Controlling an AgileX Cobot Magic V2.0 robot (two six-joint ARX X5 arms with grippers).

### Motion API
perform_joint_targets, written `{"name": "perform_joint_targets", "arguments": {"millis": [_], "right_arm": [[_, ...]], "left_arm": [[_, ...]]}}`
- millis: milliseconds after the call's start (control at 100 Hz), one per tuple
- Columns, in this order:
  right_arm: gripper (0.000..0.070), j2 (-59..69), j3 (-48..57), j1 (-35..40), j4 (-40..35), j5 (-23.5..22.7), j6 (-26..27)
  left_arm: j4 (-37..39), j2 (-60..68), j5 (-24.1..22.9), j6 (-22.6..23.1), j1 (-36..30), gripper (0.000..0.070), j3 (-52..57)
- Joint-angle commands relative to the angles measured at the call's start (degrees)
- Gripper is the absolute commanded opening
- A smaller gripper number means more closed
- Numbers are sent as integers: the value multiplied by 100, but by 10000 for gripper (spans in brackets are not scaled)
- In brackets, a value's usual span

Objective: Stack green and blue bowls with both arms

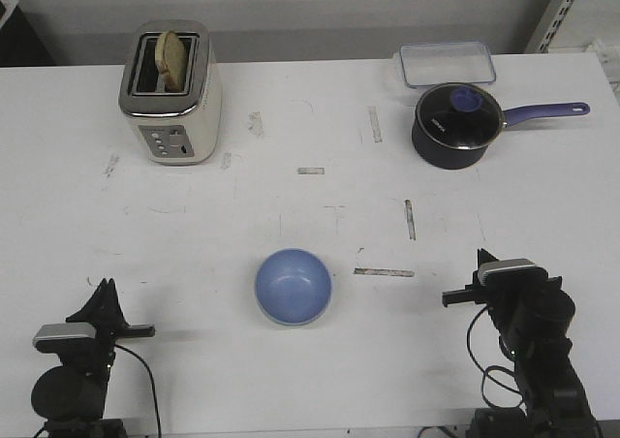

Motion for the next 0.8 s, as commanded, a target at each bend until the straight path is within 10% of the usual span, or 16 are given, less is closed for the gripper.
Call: {"name": "perform_joint_targets", "arguments": {"millis": [0,790], "right_arm": [[0,26,50,9,77,0,72],[0,22,50,7,105,0,74]], "left_arm": [[271,-24,-26,-24,4,2,-210],[557,-22,13,-22,-4,2,-503]]}}
